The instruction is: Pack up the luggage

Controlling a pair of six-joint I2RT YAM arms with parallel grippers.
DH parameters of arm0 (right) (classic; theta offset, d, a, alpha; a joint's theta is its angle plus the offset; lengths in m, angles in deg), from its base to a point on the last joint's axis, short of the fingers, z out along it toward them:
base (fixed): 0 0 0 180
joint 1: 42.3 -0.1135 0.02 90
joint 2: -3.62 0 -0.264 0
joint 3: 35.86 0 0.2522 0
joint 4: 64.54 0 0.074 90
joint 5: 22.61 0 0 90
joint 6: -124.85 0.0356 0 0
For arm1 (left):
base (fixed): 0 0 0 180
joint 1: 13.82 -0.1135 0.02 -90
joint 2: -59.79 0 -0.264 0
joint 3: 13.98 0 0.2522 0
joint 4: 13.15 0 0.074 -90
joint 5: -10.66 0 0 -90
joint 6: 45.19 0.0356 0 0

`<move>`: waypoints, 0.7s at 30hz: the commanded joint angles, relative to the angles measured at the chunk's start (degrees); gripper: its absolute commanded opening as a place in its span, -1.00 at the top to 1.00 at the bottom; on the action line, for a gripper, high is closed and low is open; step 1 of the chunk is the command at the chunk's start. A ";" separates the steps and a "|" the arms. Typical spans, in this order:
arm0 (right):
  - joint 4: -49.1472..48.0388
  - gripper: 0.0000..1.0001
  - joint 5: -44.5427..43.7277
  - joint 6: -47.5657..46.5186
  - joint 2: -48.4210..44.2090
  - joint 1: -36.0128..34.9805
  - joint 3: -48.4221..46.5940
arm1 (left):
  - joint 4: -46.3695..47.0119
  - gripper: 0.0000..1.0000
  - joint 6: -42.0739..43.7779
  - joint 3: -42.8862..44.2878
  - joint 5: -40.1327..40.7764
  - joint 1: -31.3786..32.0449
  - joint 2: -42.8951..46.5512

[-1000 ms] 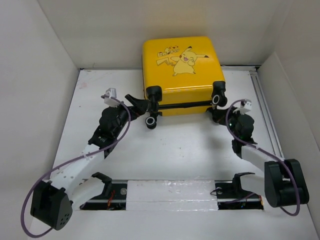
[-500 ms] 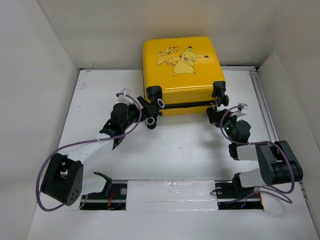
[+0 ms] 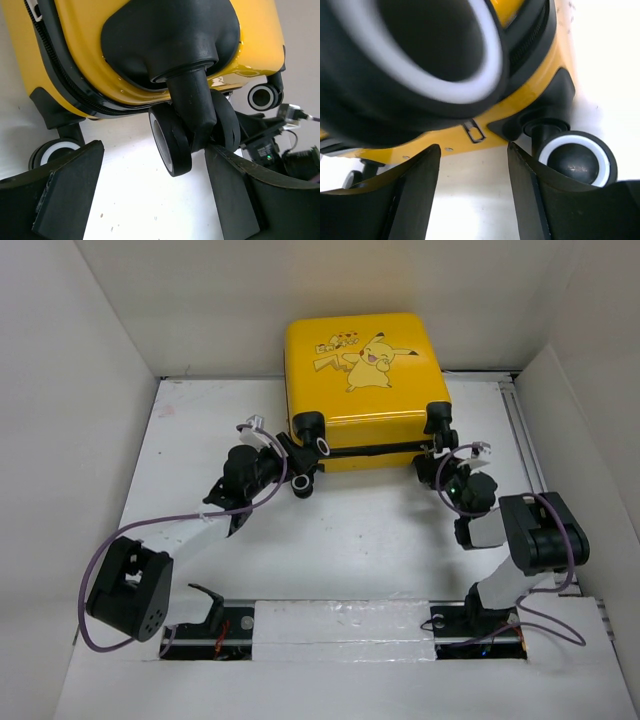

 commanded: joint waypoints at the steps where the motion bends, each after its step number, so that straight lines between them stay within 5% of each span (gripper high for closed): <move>1: -20.71 -0.23 3.35 0.64 4.15 0.65 -2.42 | 6.76 -0.55 -0.51 2.77 -1.85 0.69 -0.61; 8: -28.98 0.01 7.13 3.90 11.02 2.32 -4.19 | 6.76 -0.46 -0.51 3.29 -1.85 0.69 -0.62; 15: -30.74 -0.29 8.71 2.86 6.30 2.85 -1.38 | 6.76 -0.40 0.02 3.29 -2.38 0.69 -0.62; 21: -30.04 -0.27 5.89 3.10 2.15 5.92 1.36 | 6.76 -0.40 0.02 3.29 -2.38 1.22 1.05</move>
